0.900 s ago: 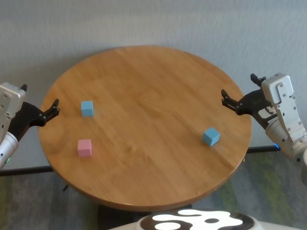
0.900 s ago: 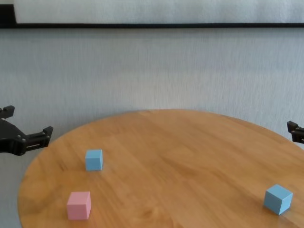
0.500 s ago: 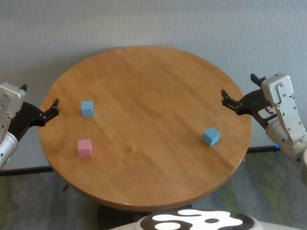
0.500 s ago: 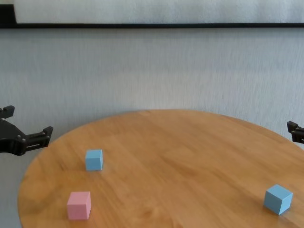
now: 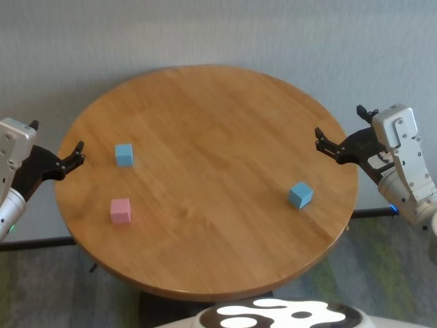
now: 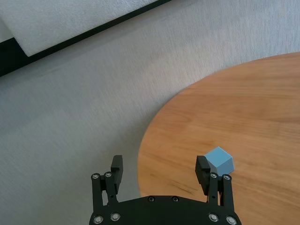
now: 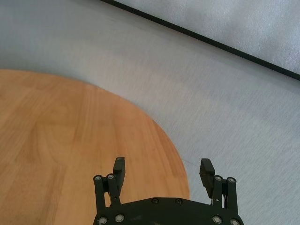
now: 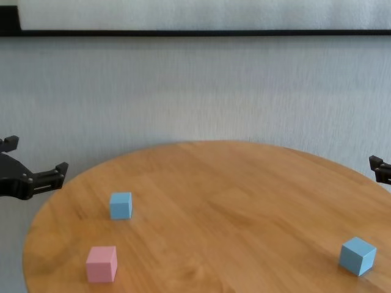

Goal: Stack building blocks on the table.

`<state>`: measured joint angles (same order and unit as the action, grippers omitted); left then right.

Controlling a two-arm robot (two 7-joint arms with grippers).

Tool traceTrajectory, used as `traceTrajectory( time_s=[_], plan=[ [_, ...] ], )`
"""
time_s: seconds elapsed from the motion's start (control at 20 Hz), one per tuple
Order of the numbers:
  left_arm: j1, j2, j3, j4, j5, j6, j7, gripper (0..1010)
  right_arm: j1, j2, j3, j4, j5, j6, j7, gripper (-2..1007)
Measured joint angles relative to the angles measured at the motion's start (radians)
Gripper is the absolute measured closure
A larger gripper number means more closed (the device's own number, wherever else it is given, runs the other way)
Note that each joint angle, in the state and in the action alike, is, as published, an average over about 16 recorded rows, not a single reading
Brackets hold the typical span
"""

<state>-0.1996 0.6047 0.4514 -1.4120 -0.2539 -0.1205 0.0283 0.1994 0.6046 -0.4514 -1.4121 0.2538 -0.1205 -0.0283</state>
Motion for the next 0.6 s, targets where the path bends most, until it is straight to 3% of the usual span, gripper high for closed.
traceTrajectory(
  time_s=[0.6],
  plan=[
    [0.0,0.0,0.0,0.0,0.0,0.0,0.0,7,0.0,0.0,0.0,0.0,0.0,0.0,0.0,0]
  ],
)
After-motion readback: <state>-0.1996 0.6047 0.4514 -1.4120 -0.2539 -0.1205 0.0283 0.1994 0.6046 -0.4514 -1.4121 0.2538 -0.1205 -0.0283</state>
